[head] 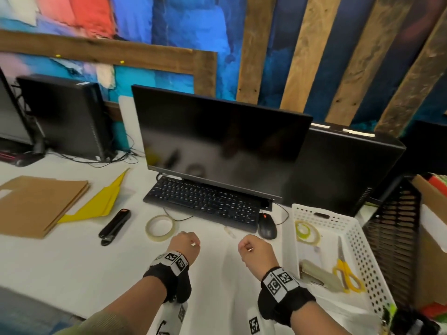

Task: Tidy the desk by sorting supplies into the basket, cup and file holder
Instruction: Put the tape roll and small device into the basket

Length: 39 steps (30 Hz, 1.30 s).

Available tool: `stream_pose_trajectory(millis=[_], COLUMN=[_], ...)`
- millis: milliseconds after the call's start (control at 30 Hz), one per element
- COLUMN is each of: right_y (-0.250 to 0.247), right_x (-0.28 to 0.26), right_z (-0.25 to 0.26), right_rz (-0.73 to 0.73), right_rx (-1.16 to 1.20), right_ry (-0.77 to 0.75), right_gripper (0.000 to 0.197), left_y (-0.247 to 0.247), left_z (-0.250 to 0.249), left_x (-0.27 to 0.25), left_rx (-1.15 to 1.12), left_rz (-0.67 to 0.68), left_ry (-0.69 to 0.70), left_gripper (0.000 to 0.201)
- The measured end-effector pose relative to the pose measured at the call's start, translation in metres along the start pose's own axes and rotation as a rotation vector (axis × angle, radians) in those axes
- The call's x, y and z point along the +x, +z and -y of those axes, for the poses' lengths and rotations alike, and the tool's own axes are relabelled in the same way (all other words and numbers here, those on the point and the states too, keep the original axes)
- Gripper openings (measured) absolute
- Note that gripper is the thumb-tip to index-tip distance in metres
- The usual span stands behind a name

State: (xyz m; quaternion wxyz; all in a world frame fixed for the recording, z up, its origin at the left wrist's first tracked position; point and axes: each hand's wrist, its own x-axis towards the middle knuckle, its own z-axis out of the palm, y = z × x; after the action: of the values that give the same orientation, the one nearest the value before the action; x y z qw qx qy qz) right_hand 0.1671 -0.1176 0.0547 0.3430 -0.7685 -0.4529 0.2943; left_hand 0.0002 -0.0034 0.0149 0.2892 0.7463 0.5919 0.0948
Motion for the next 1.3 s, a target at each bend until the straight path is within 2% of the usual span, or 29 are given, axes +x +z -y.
stream_pose_trajectory(millis=[167,300,433,533,600,767,967,1100,1300], right_y=[0.046,0.082,0.113,0.134,0.148,0.176,0.193,0.194,0.195], right_x=[0.012,0.020,0.031,0.042,0.048,0.059,0.069,0.075,0.082], right_z=[0.017,0.028,0.034,0.040,0.045,0.059,0.075,0.080,0.070], right_rz=[0.082,0.155,0.215,0.226,0.235,0.278,0.356,0.382,0.272], right_rx=[-0.118,-0.170,-0.203,-0.212,-0.214,-0.244,-0.332,-0.425,-0.426], right_ry=[-0.011,0.010,-0.004,0.029,0.058,0.054,-0.086,-0.095,0.015], right_gripper=[0.031,0.018,0.007,0.010,0.014,0.039,0.056,0.051,0.027], left_y=[-0.031,-0.055,-0.075,-0.089,-0.096,-0.103,-0.101,-0.096,-0.089], left_z=[0.052,0.087,0.112,0.130,0.142,0.155,0.159,0.155,0.150], left_x=[0.013,0.025,0.040,0.053,0.064,0.082,0.098,0.104,0.102], left_rx=[0.038,0.093,0.098,0.088,0.081,0.116,0.217,0.232,0.215], left_rz=[-0.063,-0.105,-0.176,-0.258,-0.272,-0.104,0.027,0.086,0.116], left_ry=[-0.097,-0.147,-0.191,-0.261,-0.309,-0.397,-0.389,-0.403,-0.407], left_gripper=[0.021,0.026,0.044,0.060,0.062,0.053,0.045,0.055,0.054])
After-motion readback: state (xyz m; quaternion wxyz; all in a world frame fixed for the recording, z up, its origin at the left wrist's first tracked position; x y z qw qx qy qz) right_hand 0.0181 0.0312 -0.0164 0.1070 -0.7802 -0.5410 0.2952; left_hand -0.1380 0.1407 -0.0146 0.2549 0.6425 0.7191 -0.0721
